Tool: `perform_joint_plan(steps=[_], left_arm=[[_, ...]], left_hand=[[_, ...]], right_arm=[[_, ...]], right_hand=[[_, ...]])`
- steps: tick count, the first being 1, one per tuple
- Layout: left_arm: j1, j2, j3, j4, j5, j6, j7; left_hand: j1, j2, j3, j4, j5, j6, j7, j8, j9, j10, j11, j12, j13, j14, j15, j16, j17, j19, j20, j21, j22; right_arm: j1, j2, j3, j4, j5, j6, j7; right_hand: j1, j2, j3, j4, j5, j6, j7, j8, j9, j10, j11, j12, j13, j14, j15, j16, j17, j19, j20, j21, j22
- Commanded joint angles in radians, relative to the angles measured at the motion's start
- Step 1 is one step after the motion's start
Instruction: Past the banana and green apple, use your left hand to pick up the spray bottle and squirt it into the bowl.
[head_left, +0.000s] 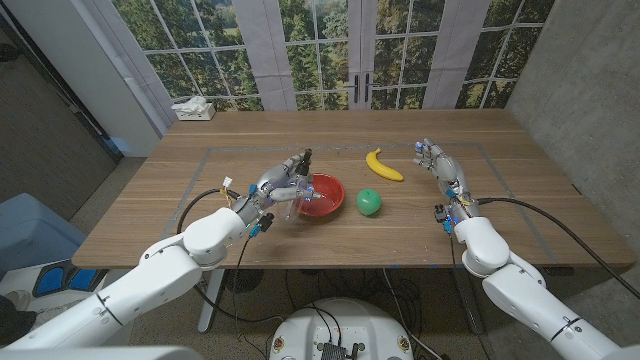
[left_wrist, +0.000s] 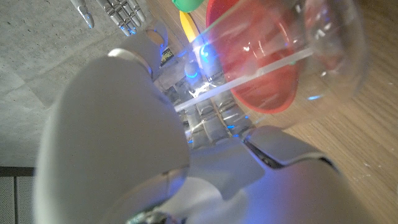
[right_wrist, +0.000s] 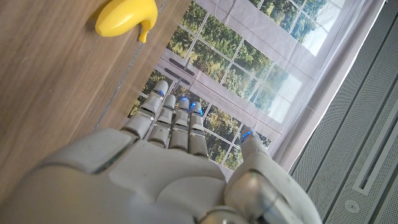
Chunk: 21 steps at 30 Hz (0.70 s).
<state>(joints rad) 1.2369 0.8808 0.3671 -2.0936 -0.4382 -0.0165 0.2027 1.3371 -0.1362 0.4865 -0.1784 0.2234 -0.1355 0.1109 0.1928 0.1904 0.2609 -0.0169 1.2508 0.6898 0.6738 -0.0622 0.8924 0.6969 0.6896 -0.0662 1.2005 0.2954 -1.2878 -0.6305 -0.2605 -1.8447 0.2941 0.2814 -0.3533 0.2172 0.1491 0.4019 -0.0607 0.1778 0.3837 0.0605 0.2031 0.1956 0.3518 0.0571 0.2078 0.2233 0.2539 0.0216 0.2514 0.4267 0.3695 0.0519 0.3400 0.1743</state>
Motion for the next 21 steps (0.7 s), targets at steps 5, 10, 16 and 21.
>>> perform_joint_plan(steps=[5,10,16,21], left_arm=[[0.025,-0.09,-0.004,0.019,0.199,-0.07,0.139],[0.025,-0.122,-0.01,0.022,0.219,-0.063,0.166],[0.008,-0.155,-0.016,0.059,0.252,-0.103,0.179],[-0.036,-0.18,-0.01,0.12,0.325,-0.161,0.191]], left_hand=[[0.258,0.256,0.021,-0.003,-0.001,0.022,-0.009,-0.002,-0.003,0.01,-0.025,0.012,-0.029,0.065,-0.153,-0.075,-0.077,-0.028,-0.148,-0.002,-0.033],[0.244,0.241,0.03,-0.001,-0.003,0.032,-0.021,-0.002,-0.004,0.012,-0.034,0.016,-0.04,0.093,-0.155,-0.119,-0.121,-0.052,-0.142,-0.007,-0.056],[0.238,0.236,0.032,0.0,-0.004,0.048,-0.023,0.001,-0.004,0.013,-0.037,0.017,-0.046,0.105,-0.156,-0.138,-0.138,-0.055,-0.141,-0.004,-0.064],[0.235,0.233,0.033,0.0,-0.005,0.057,-0.029,0.003,-0.003,0.013,-0.038,0.019,-0.046,0.111,-0.156,-0.147,-0.147,-0.058,-0.138,-0.003,-0.07]], right_arm=[[-0.001,-0.01,0.011,0.009,0.011,0.037,0.029],[-0.003,-0.015,0.014,0.002,0.008,0.041,0.036],[0.006,-0.015,0.007,0.006,0.014,0.054,0.059],[0.024,-0.011,-0.002,0.017,0.021,0.05,0.071]], right_hand=[[-0.008,0.007,0.006,-0.003,-0.003,-0.001,-0.001,0.001,0.003,-0.002,-0.004,0.003,0.0,0.006,0.003,0.004,0.0,0.005,0.001,-0.003,0.004],[-0.009,0.007,0.006,-0.004,-0.003,-0.001,-0.001,0.001,0.003,-0.003,-0.003,0.003,0.0,0.006,0.002,0.004,0.0,0.006,0.001,-0.004,0.004],[-0.009,0.007,0.007,-0.004,-0.003,-0.001,-0.001,0.001,0.003,-0.003,-0.003,0.003,0.0,0.007,0.004,0.005,-0.001,0.007,0.001,-0.006,0.004],[-0.009,0.007,0.007,-0.005,-0.003,-0.002,-0.001,0.001,0.003,-0.004,-0.004,0.002,0.0,0.006,0.005,0.004,-0.001,0.007,0.001,-0.008,0.004]])
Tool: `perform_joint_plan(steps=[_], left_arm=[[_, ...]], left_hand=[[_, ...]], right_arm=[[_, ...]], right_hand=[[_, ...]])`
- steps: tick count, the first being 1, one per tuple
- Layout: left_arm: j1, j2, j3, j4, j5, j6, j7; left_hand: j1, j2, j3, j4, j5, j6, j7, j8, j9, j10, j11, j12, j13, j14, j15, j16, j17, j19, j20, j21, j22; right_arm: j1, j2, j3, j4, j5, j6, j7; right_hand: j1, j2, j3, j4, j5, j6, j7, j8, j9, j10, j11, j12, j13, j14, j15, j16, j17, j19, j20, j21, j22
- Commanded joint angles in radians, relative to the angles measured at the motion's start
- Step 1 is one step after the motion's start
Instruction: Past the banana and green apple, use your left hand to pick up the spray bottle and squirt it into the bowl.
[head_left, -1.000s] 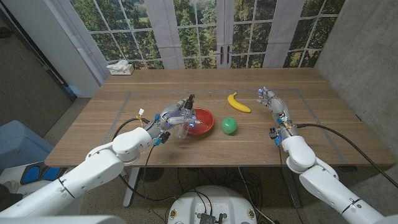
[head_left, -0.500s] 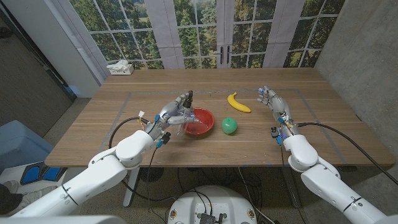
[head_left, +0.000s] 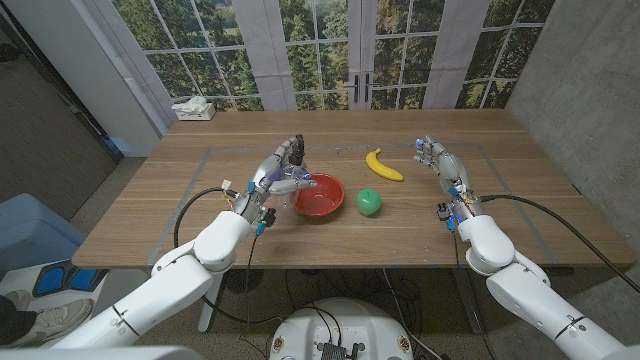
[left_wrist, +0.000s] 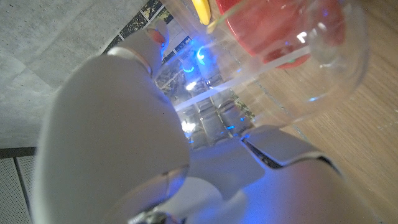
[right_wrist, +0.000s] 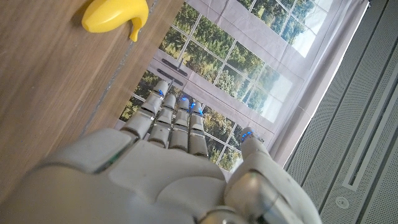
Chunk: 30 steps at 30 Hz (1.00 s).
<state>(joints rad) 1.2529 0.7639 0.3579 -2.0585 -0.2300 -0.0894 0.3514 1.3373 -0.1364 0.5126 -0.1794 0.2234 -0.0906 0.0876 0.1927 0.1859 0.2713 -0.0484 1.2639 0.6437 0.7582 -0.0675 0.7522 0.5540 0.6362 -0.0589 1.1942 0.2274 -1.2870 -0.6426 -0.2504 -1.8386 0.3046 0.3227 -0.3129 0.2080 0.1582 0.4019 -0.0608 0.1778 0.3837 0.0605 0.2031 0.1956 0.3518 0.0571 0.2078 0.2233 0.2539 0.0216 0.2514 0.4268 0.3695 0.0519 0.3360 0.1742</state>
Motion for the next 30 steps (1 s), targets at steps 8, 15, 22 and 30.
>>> perform_joint_plan(steps=[8,15,22,30], left_arm=[[-0.114,-0.11,-0.001,0.177,0.162,-0.16,0.047],[-0.161,-0.149,-0.007,0.244,0.18,-0.196,0.061],[-0.209,-0.171,-0.005,0.298,0.182,-0.205,0.053],[-0.268,-0.194,0.0,0.373,0.174,-0.23,0.042]], left_hand=[[0.231,0.227,0.008,0.0,-0.008,0.02,-0.017,0.002,0.001,0.0,-0.016,0.011,-0.001,0.044,-0.151,-0.025,-0.021,-0.022,-0.132,0.005,-0.012],[0.226,0.222,0.007,0.001,-0.01,0.024,-0.02,0.0,0.002,0.001,-0.02,0.009,-0.011,0.053,-0.152,-0.039,-0.033,-0.027,-0.133,0.011,-0.017],[0.223,0.218,0.006,0.001,-0.012,0.027,-0.023,-0.001,0.002,0.0,-0.02,0.01,-0.015,0.062,-0.152,-0.049,-0.042,-0.028,-0.135,0.015,-0.022],[0.219,0.214,0.006,0.001,-0.014,0.028,-0.023,-0.002,0.002,-0.002,-0.018,0.01,-0.02,0.073,-0.151,-0.062,-0.052,-0.031,-0.139,0.02,-0.027]], right_arm=[[0.031,0.006,-0.01,0.015,0.014,0.011,0.029],[0.045,0.007,-0.017,0.025,0.024,0.006,0.04],[0.067,0.01,-0.025,0.036,0.029,0.003,0.049],[0.088,0.01,-0.037,0.047,0.046,-0.017,0.062]], right_hand=[[0.001,-0.002,0.008,-0.007,-0.003,-0.001,-0.001,0.001,0.003,-0.004,-0.003,0.002,0.0,0.005,0.002,0.004,-0.002,0.008,0.001,-0.007,0.004],[0.001,-0.003,0.009,-0.007,-0.003,-0.001,0.0,0.001,0.003,-0.004,-0.003,0.002,0.0,0.005,0.004,0.003,-0.003,0.009,0.001,-0.009,0.004],[0.001,-0.003,0.009,-0.008,-0.003,-0.002,0.0,0.001,0.003,-0.003,-0.003,0.003,0.0,0.004,0.004,0.003,-0.003,0.01,0.002,-0.011,0.005],[0.0,-0.003,0.01,-0.009,-0.003,-0.002,0.0,0.001,0.003,-0.004,-0.003,0.002,0.0,0.003,0.004,0.002,-0.004,0.01,0.002,-0.014,0.005]])
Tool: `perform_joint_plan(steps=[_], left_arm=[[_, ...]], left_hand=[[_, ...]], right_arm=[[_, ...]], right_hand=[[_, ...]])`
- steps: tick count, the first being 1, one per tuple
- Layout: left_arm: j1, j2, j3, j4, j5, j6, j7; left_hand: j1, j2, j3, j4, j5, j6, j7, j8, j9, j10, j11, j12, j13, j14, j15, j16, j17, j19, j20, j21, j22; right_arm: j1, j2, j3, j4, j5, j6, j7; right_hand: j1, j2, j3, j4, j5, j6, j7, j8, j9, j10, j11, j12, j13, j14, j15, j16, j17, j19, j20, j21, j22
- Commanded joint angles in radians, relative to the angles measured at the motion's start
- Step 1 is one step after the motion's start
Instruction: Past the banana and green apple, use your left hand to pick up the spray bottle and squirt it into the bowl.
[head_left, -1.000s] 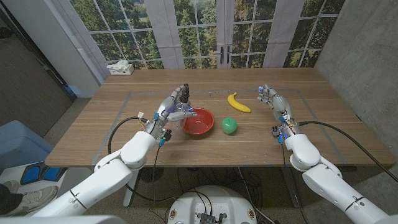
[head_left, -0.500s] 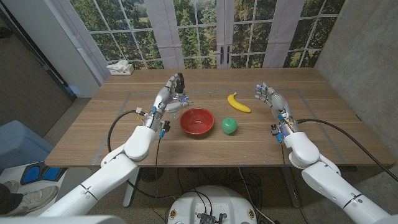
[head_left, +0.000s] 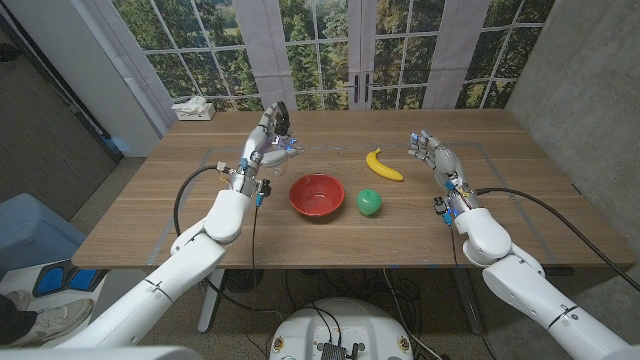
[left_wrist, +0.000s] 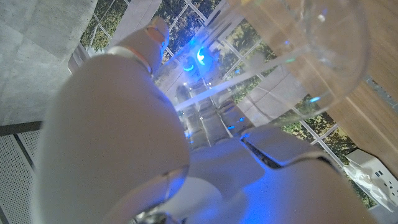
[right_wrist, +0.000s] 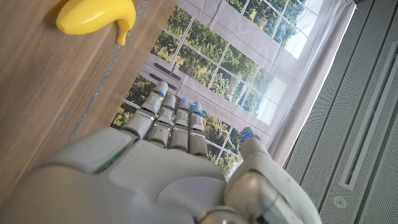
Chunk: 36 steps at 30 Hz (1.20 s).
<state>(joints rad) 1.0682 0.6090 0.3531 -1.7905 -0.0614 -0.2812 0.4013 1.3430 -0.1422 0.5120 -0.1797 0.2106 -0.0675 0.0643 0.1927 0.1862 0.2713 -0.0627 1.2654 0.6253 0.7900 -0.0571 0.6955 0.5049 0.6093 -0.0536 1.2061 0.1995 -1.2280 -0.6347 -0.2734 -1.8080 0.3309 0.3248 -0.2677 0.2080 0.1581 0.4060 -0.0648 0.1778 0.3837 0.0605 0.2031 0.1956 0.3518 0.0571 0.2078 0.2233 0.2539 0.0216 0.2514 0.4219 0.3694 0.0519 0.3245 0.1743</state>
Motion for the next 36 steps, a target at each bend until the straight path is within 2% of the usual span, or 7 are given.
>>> perform_joint_plan(steps=[1,20,25,36], left_arm=[[-0.093,-0.042,0.007,0.117,0.011,-0.044,-0.007],[-0.22,-0.112,0.049,0.328,0.017,-0.105,0.019],[-0.247,-0.111,0.065,0.362,0.035,-0.107,0.019],[-0.316,-0.161,0.102,0.511,0.05,-0.154,0.057]], left_hand=[[0.213,0.22,0.007,0.001,-0.001,0.005,0.0,-0.003,0.002,-0.002,-0.003,0.008,-0.002,0.042,-0.161,-0.006,-0.004,-0.005,-0.145,0.008,0.0],[0.207,0.216,0.007,0.002,-0.004,0.002,-0.001,-0.005,0.002,-0.011,-0.002,0.007,-0.01,0.054,-0.162,-0.026,-0.018,-0.008,-0.149,0.017,-0.005],[0.206,0.217,0.007,0.003,-0.005,-0.001,0.0,-0.006,0.002,-0.012,0.001,0.006,-0.015,0.058,-0.161,-0.032,-0.021,-0.009,-0.149,0.019,-0.006],[0.202,0.219,0.007,0.003,-0.006,0.0,0.0,-0.005,0.003,-0.013,0.003,0.008,-0.019,0.068,-0.162,-0.045,-0.03,-0.012,-0.152,0.026,-0.007]], right_arm=[[0.031,0.001,-0.014,0.016,0.02,-0.023,0.016],[0.048,-0.018,-0.029,0.0,0.042,-0.073,0.026],[0.054,-0.02,-0.035,0.002,0.051,-0.083,0.033],[0.056,-0.03,-0.039,-0.013,0.054,-0.109,0.025]], right_hand=[[0.0,-0.003,0.006,-0.005,-0.003,-0.003,0.0,0.001,0.003,-0.004,-0.003,0.002,0.0,0.002,0.005,0.002,0.001,0.011,0.002,-0.003,0.005],[-0.001,-0.004,0.006,-0.006,-0.003,-0.004,0.0,0.0,0.003,-0.004,0.0,0.002,0.0,0.002,0.006,0.001,0.0,0.012,0.003,-0.008,0.005],[-0.002,-0.005,0.006,-0.007,-0.003,-0.005,0.001,0.0,0.003,-0.004,0.0,0.002,0.0,0.002,0.007,0.001,0.0,0.012,0.003,-0.01,0.005],[-0.003,-0.005,0.006,-0.007,-0.003,-0.005,0.001,0.0,0.002,-0.006,-0.001,0.002,0.0,0.002,0.007,0.001,-0.001,0.012,0.003,-0.012,0.005]])
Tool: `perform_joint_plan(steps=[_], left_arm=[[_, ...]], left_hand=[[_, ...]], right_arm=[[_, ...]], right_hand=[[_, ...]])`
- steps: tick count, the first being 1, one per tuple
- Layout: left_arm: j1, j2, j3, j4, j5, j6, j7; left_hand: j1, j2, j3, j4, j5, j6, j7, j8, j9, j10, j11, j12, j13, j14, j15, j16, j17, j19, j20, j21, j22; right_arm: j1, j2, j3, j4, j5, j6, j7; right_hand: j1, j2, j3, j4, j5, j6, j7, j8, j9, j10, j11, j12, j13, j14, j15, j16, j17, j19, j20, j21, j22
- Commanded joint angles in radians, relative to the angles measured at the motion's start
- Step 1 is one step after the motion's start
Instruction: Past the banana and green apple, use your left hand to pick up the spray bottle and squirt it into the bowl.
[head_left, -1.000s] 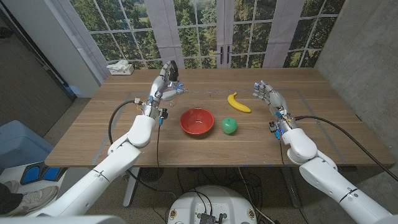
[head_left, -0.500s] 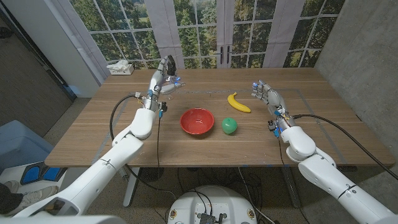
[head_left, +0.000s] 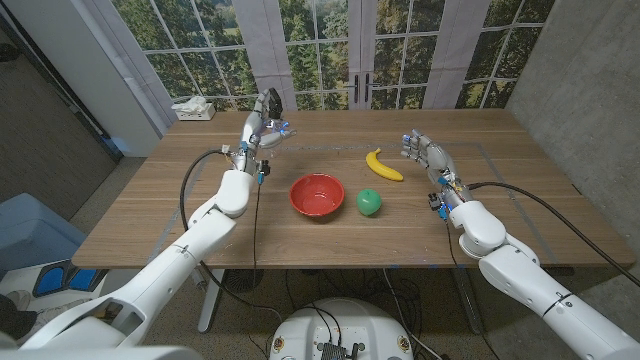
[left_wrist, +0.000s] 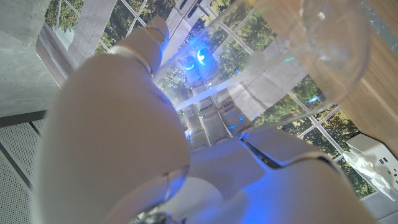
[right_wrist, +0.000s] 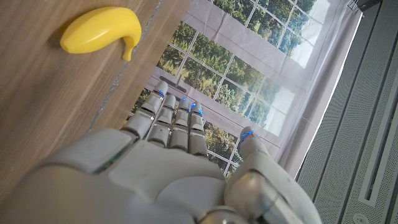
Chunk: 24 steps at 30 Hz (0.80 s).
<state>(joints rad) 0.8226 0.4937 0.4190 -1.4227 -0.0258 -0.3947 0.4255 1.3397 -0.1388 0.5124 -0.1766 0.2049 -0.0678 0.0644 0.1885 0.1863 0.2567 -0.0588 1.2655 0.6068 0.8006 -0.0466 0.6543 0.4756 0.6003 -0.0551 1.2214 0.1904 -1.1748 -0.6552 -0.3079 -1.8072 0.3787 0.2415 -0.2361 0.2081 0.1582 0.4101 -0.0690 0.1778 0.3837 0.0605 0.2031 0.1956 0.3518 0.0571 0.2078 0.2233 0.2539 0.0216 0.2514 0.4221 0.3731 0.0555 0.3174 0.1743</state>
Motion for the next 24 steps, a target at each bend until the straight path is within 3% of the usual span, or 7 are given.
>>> perform_joint_plan(steps=[1,15,24], left_arm=[[-0.077,-0.047,0.039,0.155,0.011,-0.043,0.028],[-0.144,-0.097,0.085,0.336,0.031,-0.093,0.092],[-0.203,-0.131,0.127,0.491,0.04,-0.152,0.117]], left_hand=[[0.206,0.215,0.007,0.0,-0.001,0.0,0.0,-0.001,0.002,0.001,-0.001,0.008,0.0,0.058,-0.173,-0.004,0.0,-0.003,-0.151,0.011,0.002],[0.203,0.218,0.006,0.0,-0.001,0.001,0.002,-0.001,0.003,0.0,0.0,0.012,-0.003,0.069,-0.173,-0.014,-0.007,-0.005,-0.152,0.018,0.001],[0.202,0.218,0.006,-0.001,-0.002,0.001,0.002,-0.001,0.003,-0.001,0.0,0.014,-0.005,0.075,-0.174,-0.019,-0.008,-0.007,-0.153,0.021,0.001]], right_arm=[[0.001,-0.009,-0.003,-0.017,0.002,-0.027,-0.015],[0.003,-0.02,-0.006,-0.038,-0.001,-0.056,-0.024],[0.003,-0.024,-0.008,-0.058,-0.006,-0.086,-0.04]], right_hand=[[-0.003,-0.005,0.002,-0.003,-0.003,-0.005,0.001,0.0,0.002,-0.006,-0.001,0.002,-0.001,0.002,0.007,0.001,-0.001,0.009,0.0,-0.006,0.005],[-0.005,-0.005,0.002,-0.004,-0.004,-0.005,0.0,0.0,0.002,-0.006,0.0,0.002,-0.001,0.001,0.007,0.001,-0.002,0.009,0.0,-0.009,0.005],[-0.006,-0.006,0.001,-0.004,-0.004,-0.006,0.001,0.0,0.002,-0.006,0.0,0.002,-0.001,0.002,0.007,0.001,-0.002,0.01,0.001,-0.012,0.005]])
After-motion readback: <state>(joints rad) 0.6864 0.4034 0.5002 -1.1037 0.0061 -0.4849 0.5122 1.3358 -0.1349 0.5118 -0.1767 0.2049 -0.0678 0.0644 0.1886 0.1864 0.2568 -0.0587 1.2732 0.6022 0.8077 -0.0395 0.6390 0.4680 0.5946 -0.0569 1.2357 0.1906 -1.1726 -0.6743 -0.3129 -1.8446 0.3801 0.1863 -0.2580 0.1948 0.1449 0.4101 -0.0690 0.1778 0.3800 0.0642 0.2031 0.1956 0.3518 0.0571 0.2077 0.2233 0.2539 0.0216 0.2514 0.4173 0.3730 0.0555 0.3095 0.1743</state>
